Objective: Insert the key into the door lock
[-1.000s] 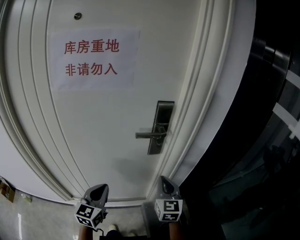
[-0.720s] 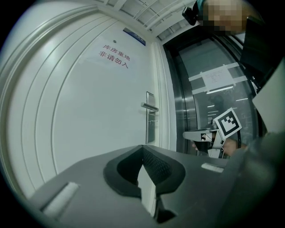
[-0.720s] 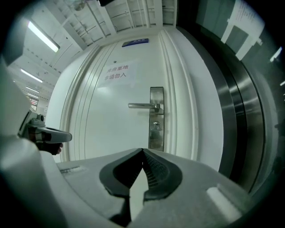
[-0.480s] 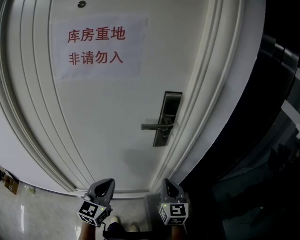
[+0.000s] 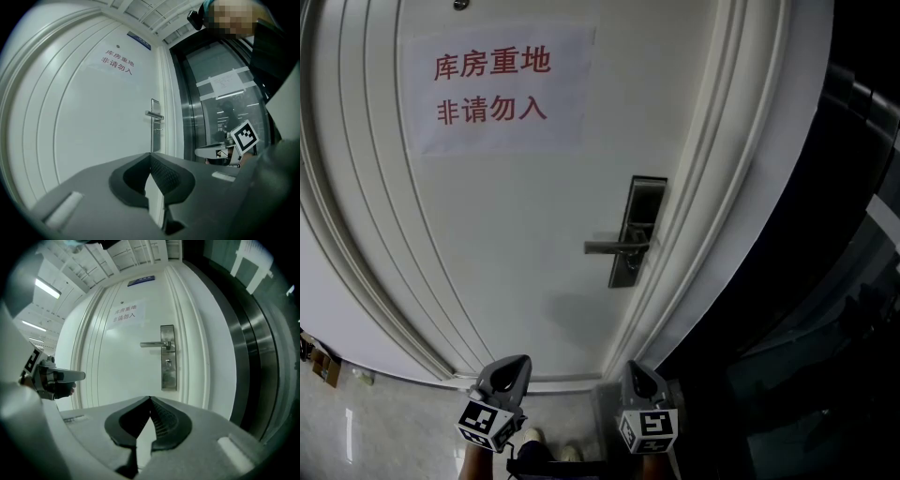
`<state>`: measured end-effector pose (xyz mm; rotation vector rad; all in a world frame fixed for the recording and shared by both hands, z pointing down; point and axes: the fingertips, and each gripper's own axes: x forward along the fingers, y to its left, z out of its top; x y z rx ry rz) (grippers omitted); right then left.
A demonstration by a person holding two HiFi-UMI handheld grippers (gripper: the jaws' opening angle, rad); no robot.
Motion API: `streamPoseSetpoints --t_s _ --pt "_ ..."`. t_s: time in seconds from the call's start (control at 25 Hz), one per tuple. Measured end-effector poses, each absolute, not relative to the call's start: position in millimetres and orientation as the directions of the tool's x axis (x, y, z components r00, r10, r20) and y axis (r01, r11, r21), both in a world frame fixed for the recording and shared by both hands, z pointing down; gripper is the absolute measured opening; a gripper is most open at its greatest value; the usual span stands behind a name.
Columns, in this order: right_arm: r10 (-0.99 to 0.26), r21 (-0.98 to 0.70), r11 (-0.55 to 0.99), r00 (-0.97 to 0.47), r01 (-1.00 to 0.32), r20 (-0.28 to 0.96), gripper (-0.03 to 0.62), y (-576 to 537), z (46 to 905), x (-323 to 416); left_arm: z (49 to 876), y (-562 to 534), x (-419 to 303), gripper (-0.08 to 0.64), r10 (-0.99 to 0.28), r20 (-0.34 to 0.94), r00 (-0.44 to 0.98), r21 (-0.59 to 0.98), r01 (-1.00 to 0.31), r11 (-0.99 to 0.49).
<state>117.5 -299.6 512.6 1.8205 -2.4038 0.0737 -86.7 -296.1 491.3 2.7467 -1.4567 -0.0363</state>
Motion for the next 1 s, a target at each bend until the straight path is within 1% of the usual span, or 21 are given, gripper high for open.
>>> streamPoseSetpoints --t_s 0.36,1.0 --pt "-0.953 0.038 0.289 -0.284 -0.956 0.11 0.0 -298 505 110 491 -292 -88 0.003 -0.829 -0.008 0.559 0.043 -0.828 -0.558" --pt "-0.944 0.031 0.313 -0.307 -0.949 0.118 0.0 -294 508 103 493 -286 -91 0.003 -0.833 -0.003 0.553 0.048 -0.832 -0.552"
